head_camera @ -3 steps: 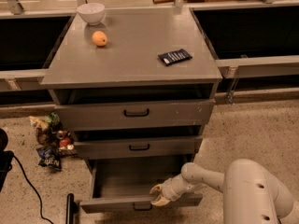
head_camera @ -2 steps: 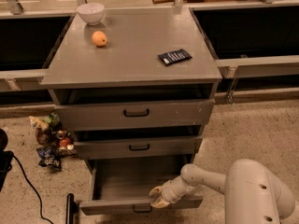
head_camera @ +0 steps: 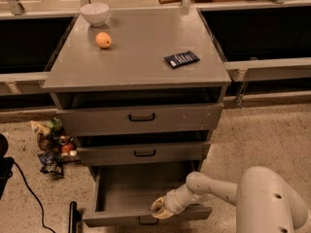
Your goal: Open bottom drawer
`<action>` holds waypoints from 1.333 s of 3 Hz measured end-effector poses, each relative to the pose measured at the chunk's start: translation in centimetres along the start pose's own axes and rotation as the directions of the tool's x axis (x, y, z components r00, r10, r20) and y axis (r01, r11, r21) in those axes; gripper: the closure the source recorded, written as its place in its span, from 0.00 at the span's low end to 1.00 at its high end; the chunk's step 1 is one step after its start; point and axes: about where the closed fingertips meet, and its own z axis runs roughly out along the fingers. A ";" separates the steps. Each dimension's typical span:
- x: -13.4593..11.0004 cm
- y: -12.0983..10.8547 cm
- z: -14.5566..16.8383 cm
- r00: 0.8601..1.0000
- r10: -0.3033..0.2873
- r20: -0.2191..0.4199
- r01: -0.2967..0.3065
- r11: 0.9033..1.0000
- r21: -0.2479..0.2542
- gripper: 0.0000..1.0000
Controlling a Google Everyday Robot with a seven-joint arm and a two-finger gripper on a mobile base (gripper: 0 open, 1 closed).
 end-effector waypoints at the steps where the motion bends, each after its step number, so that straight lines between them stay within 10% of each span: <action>1: -1.5 1.7 0.5 0.998 -0.008 0.056 0.010 0.999 -0.034 1.00; 2: -1.9 2.7 1.0 0.995 0.002 0.099 0.004 0.998 -0.061 1.00; 4: -1.9 2.7 1.0 0.995 0.002 0.101 0.004 0.998 -0.062 0.58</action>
Offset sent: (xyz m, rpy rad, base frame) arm -0.0367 0.0181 0.0165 0.1463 0.0809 0.0393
